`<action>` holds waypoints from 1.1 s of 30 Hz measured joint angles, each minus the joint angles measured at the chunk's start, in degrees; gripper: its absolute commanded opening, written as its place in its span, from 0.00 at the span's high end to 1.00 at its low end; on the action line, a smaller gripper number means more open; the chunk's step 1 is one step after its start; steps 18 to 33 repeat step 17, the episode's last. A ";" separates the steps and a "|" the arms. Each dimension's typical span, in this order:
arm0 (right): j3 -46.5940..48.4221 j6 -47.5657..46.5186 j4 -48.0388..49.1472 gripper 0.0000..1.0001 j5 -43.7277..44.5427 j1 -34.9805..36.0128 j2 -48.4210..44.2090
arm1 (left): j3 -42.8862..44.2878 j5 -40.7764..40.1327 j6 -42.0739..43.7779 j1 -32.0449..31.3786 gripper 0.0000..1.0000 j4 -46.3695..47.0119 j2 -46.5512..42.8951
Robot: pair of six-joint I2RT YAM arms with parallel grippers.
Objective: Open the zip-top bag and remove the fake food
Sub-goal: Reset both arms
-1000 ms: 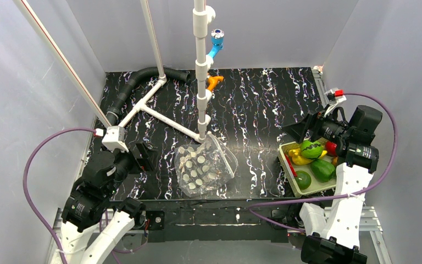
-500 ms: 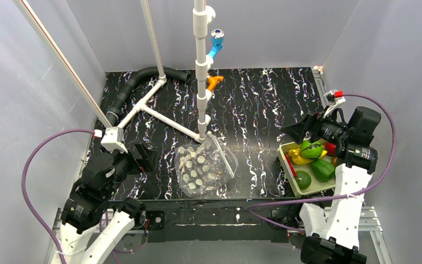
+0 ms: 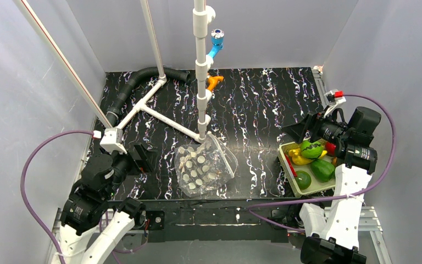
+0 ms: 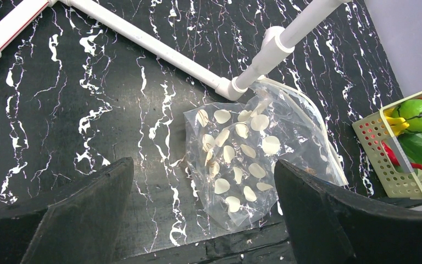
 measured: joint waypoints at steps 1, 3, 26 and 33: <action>-0.02 0.00 0.00 0.02 0.00 0.00 0.00 | 0.00 0.00 0.00 0.00 0.01 0.00 0.00; -0.15 -0.02 0.02 0.02 -0.02 0.00 0.00 | 0.00 0.00 0.00 0.00 0.01 0.02 0.00; -0.72 -0.15 0.42 0.02 -0.76 0.00 0.04 | -0.33 0.00 0.00 0.00 0.01 0.07 -0.15; -0.72 -0.15 0.42 0.02 -0.76 0.00 0.04 | -0.33 0.00 0.00 0.00 0.01 0.07 -0.15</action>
